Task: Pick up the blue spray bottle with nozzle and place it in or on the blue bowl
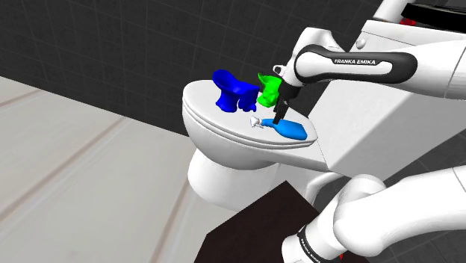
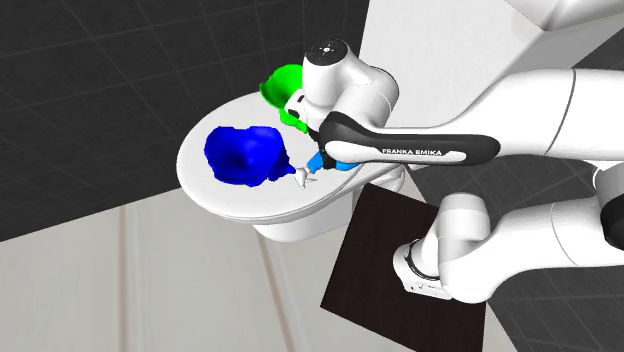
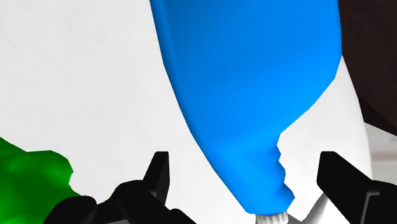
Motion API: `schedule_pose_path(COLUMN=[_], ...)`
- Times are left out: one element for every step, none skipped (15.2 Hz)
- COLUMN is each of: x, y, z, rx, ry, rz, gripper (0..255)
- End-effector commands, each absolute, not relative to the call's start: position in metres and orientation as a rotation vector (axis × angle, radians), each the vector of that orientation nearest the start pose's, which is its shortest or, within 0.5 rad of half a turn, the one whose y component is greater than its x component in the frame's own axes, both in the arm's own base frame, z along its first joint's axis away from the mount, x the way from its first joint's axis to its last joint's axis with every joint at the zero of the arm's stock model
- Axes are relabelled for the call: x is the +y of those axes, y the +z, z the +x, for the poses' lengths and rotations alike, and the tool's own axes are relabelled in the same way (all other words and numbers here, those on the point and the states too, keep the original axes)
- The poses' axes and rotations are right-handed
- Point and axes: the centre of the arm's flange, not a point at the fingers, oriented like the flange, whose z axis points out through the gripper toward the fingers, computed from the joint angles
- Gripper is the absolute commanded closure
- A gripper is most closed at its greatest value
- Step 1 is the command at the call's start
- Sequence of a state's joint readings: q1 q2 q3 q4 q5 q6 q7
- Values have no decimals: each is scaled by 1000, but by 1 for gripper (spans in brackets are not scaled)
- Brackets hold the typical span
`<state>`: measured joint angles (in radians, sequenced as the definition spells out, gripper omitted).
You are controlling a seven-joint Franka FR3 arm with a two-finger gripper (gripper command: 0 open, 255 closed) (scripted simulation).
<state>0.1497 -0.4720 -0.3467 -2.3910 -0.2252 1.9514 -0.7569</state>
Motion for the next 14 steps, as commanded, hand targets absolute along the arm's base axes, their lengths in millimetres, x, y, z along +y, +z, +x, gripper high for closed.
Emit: schedule_pose_path(x=[-106,-106,-107,-107,-107,-107,-107,-107,-107,-107,-107,-107,-107,-107], y=[471,466,461,455,452,452,452,452,452,452,452,452,452,452], z=[403,403,403,403,403,403,403,403,403,403,403,403,403,403], rx=[-1076,-1076,-1076,-1076,-1076,-1076,-1076,-1076,-1076,-1076,-1076,-1076,-1076,-1076], ry=[15,15,15,15,15,15,15,15,15,15,15,15,15,15], rz=[-3011,-3011,-3011,-3011,-3011,-3011,-3011,-3011,-3011,-3011,-3011,-3011,-3011,-3011], gripper=[0,0,0,0,0,0,0,0,0,0,0,0,0,255])
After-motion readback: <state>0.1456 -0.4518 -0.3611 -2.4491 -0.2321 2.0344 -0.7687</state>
